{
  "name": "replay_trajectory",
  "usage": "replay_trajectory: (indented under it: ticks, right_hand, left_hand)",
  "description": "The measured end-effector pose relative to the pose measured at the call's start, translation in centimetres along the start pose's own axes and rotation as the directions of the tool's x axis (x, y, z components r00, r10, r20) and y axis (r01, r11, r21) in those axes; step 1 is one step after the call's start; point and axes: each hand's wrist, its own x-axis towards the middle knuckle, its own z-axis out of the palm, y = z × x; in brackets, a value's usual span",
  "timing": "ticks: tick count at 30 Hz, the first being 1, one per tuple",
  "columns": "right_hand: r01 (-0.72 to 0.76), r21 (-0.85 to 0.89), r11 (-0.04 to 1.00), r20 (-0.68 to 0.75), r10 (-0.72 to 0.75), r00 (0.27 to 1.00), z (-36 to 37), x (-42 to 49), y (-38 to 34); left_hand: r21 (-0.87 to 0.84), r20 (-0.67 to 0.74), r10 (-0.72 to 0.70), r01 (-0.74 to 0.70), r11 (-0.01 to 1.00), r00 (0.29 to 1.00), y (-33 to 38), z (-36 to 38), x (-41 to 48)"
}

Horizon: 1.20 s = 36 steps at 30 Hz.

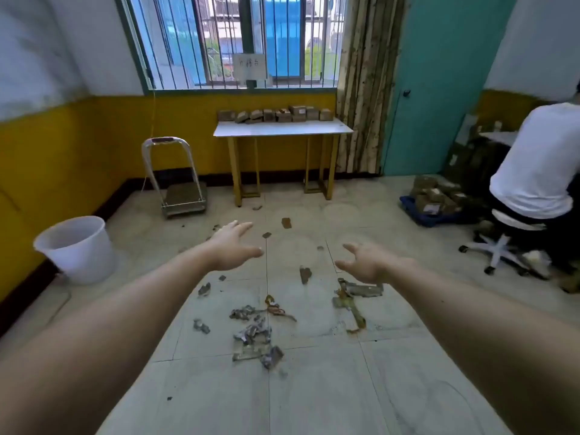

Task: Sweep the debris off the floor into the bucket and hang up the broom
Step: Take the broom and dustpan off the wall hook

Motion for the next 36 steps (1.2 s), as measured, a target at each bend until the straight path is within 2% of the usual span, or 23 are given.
replay_trajectory:
  ticks: [3, 10, 16, 18, 21, 26, 33, 36]
  right_hand:
    - [0.085, -0.039, 0.996, -0.001, -0.085, 0.996, -0.1, 1.0, -2.7]
    - [0.242, -0.135, 0.961, -0.016, -0.246, 0.969, -0.4, 3.6, -14.2]
    - [0.411, -0.261, 0.874, 0.043, -0.414, 0.909, -0.3, 4.8, -26.6]
    - [0.462, -0.292, 0.837, 0.035, -0.473, 0.88, 0.0, 4.9, -31.2]
    - [0.54, -0.323, 0.777, 0.003, -0.569, 0.822, 0.8, 4.7, -38.1]
    - [0.663, -0.353, 0.66, 0.008, -0.706, 0.708, 3.1, 4.9, -48.8]
    - [0.83, -0.333, 0.448, 0.086, -0.862, 0.5, 6.4, 6.2, -60.3]
    - [0.864, -0.313, 0.394, 0.108, -0.889, 0.444, 7.6, 7.7, -64.9]
  left_hand:
    - [0.002, -0.053, -0.035, 0.036, 0.999, 0.998, -2.6, -2.4, -1.0]
    - [-0.011, -0.204, -0.167, 0.169, 0.986, 0.965, -11.4, -10.0, -4.1]
    - [-0.07, -0.333, -0.256, 0.247, 0.966, 0.908, -20.3, -17.3, -6.6]
    - [-0.043, -0.374, -0.28, 0.286, 0.957, 0.884, -23.4, -19.8, -7.8]
    - [-0.026, -0.432, -0.311, 0.333, 0.943, 0.847, -27.8, -23.3, -10.1]
    - [-0.132, -0.512, -0.403, 0.394, 0.91, 0.759, -34.8, -27.3, -14.1]
    - [-0.328, -0.507, -0.562, 0.457, 0.827, 0.653, -43.4, -29.7, -18.2]
    - [-0.41, -0.507, -0.632, 0.481, 0.775, 0.587, -46.4, -30.7, -18.6]
